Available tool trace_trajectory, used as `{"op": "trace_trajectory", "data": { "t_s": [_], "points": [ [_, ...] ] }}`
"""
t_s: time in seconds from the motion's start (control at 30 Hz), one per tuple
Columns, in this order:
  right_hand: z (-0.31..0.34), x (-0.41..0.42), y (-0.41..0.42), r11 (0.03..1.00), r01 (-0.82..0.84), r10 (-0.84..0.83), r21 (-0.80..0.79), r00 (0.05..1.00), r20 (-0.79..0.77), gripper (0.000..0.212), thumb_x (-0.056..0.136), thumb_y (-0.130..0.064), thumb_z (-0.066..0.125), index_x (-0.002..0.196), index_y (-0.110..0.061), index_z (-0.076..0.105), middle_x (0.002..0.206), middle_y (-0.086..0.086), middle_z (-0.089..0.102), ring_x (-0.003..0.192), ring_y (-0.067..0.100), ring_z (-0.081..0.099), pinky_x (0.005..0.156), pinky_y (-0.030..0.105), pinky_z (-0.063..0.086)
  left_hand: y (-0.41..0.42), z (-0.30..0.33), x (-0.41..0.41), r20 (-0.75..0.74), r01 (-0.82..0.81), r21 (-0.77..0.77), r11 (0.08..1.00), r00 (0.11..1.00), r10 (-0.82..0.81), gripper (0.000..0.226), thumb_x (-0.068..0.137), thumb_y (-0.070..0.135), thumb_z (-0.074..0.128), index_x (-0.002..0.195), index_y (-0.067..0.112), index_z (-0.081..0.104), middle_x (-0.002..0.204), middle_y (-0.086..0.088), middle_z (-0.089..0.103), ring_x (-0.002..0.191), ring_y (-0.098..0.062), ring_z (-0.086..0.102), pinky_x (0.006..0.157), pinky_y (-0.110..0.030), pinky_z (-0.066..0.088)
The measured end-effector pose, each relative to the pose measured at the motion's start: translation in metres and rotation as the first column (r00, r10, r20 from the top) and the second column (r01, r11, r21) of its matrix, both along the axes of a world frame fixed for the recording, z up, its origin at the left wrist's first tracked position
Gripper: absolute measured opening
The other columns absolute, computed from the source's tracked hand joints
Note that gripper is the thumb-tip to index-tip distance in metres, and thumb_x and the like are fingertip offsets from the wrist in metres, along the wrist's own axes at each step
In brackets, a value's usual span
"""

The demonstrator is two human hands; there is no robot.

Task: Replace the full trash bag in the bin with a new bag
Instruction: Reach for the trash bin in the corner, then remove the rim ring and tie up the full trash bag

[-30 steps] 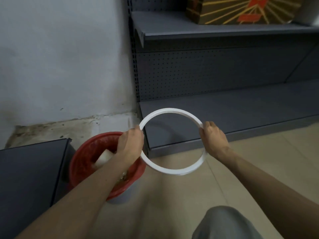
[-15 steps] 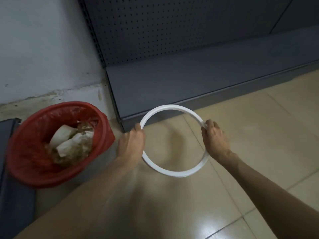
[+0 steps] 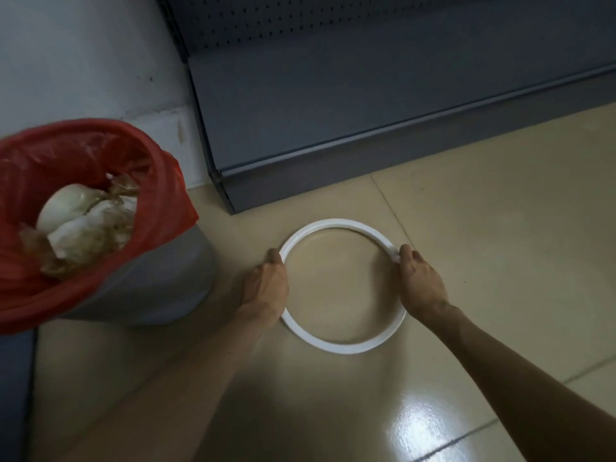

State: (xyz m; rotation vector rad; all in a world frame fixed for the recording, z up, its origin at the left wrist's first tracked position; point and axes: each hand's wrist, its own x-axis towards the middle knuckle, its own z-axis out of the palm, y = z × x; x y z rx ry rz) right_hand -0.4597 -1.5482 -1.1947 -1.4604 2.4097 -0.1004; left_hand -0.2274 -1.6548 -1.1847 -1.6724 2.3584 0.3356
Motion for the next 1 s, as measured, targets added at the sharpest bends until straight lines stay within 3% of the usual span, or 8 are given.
{"op": "trace_trajectory", "data": {
  "t_s": [0.13,0.2,0.33,0.67,0.87,1.0],
  "points": [
    [-0.008,0.000,-0.001,0.999,0.033,-0.034,0.008,0.999,0.035,0.024,0.096,-0.011,0.047,0.118,-0.006,0.038,0.110,0.022,0.054,0.095,0.040,0.058,0.074,0.041,0.045,0.002,-0.012,-0.003,0.119,0.051,0.001,0.999,0.992,-0.050,0.051,0.099,0.004,0.034,0.148,-0.004,0.021,0.126,-0.016,0.063,0.113,-0.030,0.063,0.090,-0.039,0.048],
    [-0.006,0.000,-0.004,0.999,0.044,-0.045,0.015,0.998,0.045,0.026,0.098,-0.015,0.047,0.120,-0.006,0.039,0.111,0.021,0.054,0.095,0.040,0.058,0.076,0.042,0.048,0.000,-0.009,-0.004,0.130,0.047,-0.007,0.999,0.990,-0.046,0.048,0.099,0.007,0.035,0.146,-0.002,0.027,0.125,-0.015,0.064,0.112,-0.029,0.063,0.089,-0.038,0.049],
    [0.016,-0.008,-0.012,0.998,0.059,-0.059,0.013,0.998,0.022,0.033,0.100,-0.032,0.044,0.117,-0.004,0.044,0.111,0.020,0.054,0.096,0.039,0.058,0.074,0.040,0.047,-0.003,0.014,-0.006,0.010,0.004,-0.044,0.999,1.000,-0.004,0.034,0.102,0.031,0.037,0.125,0.009,0.047,0.118,-0.012,0.063,0.107,-0.030,0.062,0.083,-0.037,0.047],
    [0.168,-0.017,-0.081,0.956,0.003,-0.026,-0.293,0.997,-0.076,0.036,0.096,-0.037,0.049,0.097,-0.001,0.058,0.099,0.020,0.064,0.094,0.038,0.060,0.073,0.036,0.043,-0.054,0.153,-0.040,-0.201,0.069,-0.282,0.957,0.971,-0.130,0.028,0.098,0.027,0.038,0.103,0.008,0.058,0.106,-0.013,0.066,0.097,-0.033,0.065,0.073,-0.038,0.047],
    [0.257,0.008,-0.117,0.924,-0.065,0.015,-0.377,0.991,-0.136,0.036,0.096,-0.038,0.048,0.095,-0.004,0.058,0.101,0.020,0.065,0.098,0.039,0.060,0.076,0.039,0.046,-0.085,0.235,0.002,-0.206,0.031,-0.437,0.899,0.969,-0.134,0.028,0.097,0.032,0.040,0.100,0.011,0.059,0.103,-0.010,0.065,0.095,-0.029,0.063,0.067,-0.034,0.039],
    [0.291,0.047,-0.138,0.891,-0.142,0.081,-0.431,0.984,-0.156,0.039,0.096,-0.040,0.049,0.091,-0.003,0.059,0.098,0.019,0.066,0.095,0.038,0.061,0.076,0.040,0.047,-0.101,0.277,0.062,-0.158,-0.016,-0.493,0.870,0.985,-0.071,0.033,0.096,0.035,0.039,0.101,0.011,0.061,0.102,-0.009,0.064,0.098,-0.027,0.060,0.074,-0.037,0.048]
  ]
}}
